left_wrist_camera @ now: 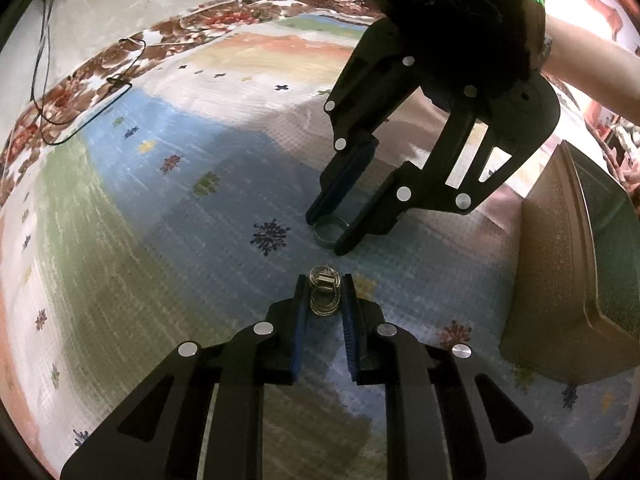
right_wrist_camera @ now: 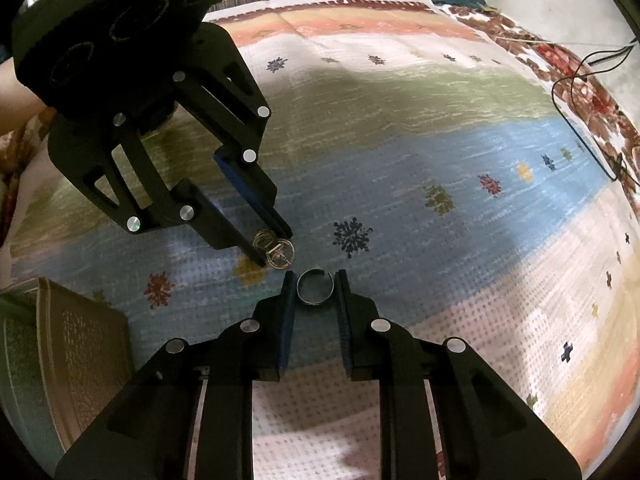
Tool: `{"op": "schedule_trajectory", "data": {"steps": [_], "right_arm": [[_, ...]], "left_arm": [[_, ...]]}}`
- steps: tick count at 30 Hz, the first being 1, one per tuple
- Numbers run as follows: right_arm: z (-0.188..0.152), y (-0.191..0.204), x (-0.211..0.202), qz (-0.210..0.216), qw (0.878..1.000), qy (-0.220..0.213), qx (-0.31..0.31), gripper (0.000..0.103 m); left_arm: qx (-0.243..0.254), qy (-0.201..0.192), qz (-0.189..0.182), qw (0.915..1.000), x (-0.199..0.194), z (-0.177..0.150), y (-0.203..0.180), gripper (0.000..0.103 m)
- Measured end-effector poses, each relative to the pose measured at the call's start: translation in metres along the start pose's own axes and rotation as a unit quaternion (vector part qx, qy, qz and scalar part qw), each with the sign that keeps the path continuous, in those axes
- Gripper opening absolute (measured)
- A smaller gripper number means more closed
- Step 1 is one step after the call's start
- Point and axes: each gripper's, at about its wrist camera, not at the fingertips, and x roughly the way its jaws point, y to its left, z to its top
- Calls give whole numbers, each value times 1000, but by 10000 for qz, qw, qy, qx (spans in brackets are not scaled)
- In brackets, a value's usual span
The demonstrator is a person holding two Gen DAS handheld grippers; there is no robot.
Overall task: Organize jewelry
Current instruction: 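Close left gripper on the gold rings while right closes on silver ring, then carry the gold rings with left while right carries silver ring to tin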
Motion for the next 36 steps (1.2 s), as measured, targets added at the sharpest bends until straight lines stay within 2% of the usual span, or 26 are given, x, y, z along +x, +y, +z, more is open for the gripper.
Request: {"op": "schedule_trajectory", "data": {"steps": [8, 20, 27, 32, 36], "right_arm": [[0, 2, -3, -133, 9999, 48, 87, 20], [-8, 9, -14, -333, 9991, 147, 237, 20], [-14, 10, -31, -545, 9975, 18, 455, 20], [-18, 9, -47, -848, 9932, -19, 800, 20], [-23, 6, -58, -1105, 9863, 118, 1217, 20]], "left_arm": [[-223, -47, 64, 9997, -5, -2, 3, 15], [-203, -167, 213, 9994, -21, 2, -4, 15], [-215, -290, 343, 9988, -38, 6, -12, 15], [-264, -329, 474, 9980, -50, 9, -18, 15], [-370, -438, 517, 9970, -62, 13, -26, 15]]}}
